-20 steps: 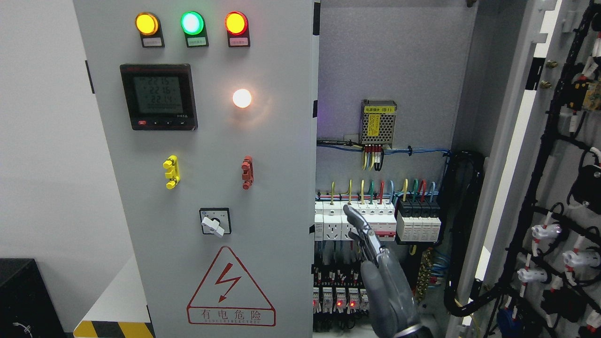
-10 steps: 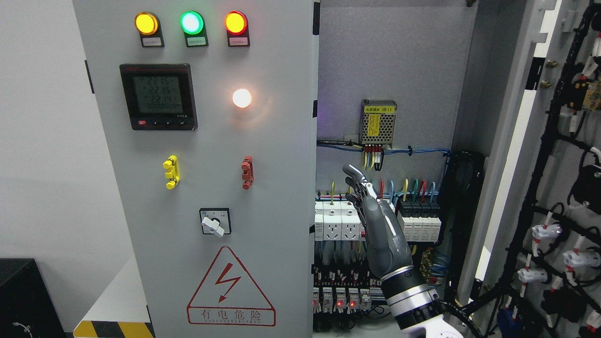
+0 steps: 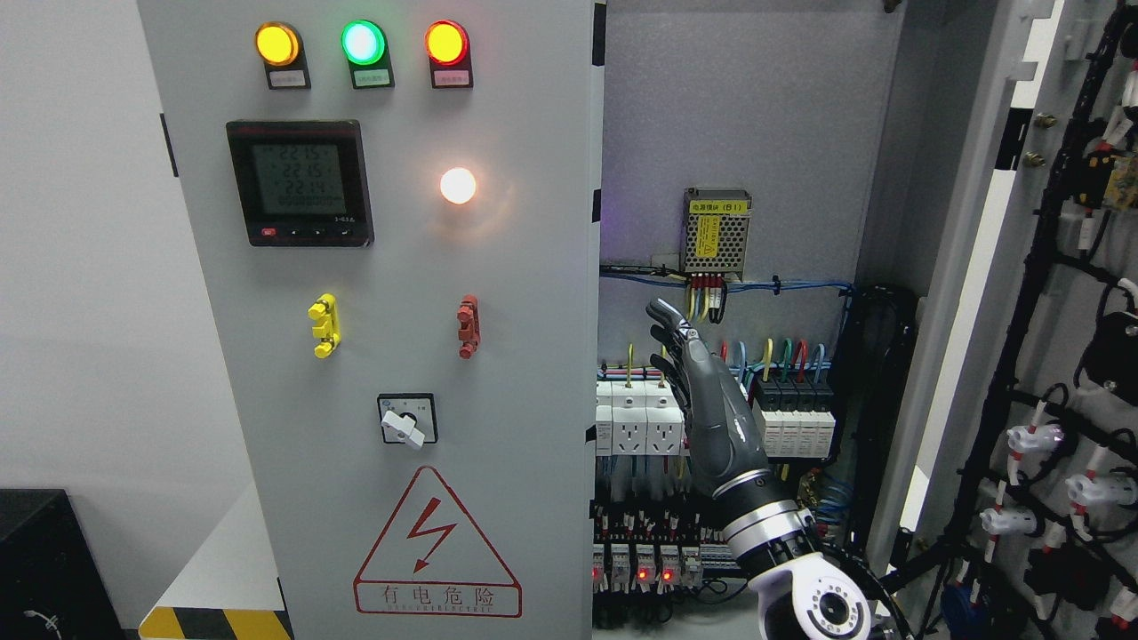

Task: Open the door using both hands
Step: 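Raise the right hand into the cabinet beside the warning-sign door edge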

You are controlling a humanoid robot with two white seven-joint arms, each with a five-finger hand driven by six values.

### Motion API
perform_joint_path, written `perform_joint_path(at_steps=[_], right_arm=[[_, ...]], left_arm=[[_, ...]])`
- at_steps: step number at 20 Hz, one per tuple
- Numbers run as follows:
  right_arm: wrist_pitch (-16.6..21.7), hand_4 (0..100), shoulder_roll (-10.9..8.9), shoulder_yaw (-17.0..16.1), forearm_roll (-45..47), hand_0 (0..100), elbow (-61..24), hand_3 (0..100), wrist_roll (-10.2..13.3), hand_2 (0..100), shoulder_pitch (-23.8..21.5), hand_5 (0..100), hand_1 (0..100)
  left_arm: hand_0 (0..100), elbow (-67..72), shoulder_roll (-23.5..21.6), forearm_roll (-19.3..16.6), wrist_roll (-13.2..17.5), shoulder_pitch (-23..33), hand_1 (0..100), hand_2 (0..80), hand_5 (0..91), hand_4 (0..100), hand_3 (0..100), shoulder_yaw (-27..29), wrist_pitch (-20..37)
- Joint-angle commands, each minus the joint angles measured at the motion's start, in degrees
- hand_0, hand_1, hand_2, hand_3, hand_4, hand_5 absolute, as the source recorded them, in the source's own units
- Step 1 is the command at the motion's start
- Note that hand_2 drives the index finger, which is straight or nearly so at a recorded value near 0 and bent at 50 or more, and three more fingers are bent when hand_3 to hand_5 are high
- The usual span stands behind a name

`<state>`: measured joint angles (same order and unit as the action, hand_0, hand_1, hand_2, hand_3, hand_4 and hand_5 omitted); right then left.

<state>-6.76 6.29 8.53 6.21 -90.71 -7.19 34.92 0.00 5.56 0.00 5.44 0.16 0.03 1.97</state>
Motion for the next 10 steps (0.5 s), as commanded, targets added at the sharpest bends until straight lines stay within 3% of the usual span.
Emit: perform_joint_path(at_steps=[1, 10], right_arm=[[0.2, 0, 0.04, -0.1, 3.4, 0, 5.2, 0, 0.0, 0, 1.0, 0, 0], [0.0, 0, -1.28, 0.0, 9.5, 0, 6.1, 0, -0.7, 0, 2.3, 0, 0]], left_arm=[[0, 0.1, -0.3, 0.6, -0.1, -1.5, 0, 0.0, 0.0, 0, 0, -0.3, 0.3], [0, 0.2, 0.4, 0.7, 0.0, -2.1, 0, 0.0, 0.0, 0, 0, -0.2, 0.3]])
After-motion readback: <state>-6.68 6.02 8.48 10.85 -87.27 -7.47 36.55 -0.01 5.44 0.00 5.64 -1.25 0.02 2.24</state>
